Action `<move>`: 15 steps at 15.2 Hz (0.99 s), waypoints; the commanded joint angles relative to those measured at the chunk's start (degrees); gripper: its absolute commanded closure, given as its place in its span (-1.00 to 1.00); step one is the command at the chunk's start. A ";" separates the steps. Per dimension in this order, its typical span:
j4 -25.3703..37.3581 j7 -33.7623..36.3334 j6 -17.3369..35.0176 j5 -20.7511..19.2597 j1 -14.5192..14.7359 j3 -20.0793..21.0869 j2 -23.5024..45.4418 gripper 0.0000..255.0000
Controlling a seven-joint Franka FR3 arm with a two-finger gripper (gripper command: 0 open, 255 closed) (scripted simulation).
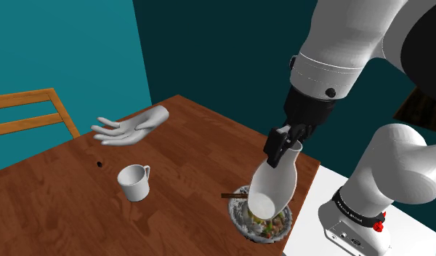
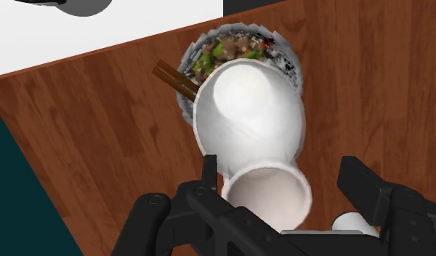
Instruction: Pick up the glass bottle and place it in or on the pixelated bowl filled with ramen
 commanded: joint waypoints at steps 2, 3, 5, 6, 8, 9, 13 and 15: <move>-0.04 -0.01 -0.01 -0.01 -0.01 0.01 0.02 -1.00; -0.03 -0.01 -0.01 -0.01 -0.01 0.01 0.03 -1.00; 1.85 0.13 -1.76 -0.60 -0.22 -0.65 0.16 -1.00; 3.84 0.27 -3.47 -1.17 -0.46 -1.25 0.45 -1.00; 7.53 0.54 -6.47 -2.13 -0.91 -2.23 1.17 -1.00; 7.53 0.54 -6.47 -2.13 -0.90 -2.23 1.17 -1.00; 7.53 0.54 -6.47 -2.13 -0.90 -2.23 1.17 -1.00; 7.53 0.54 -6.47 -2.13 -0.90 -2.23 1.17 -1.00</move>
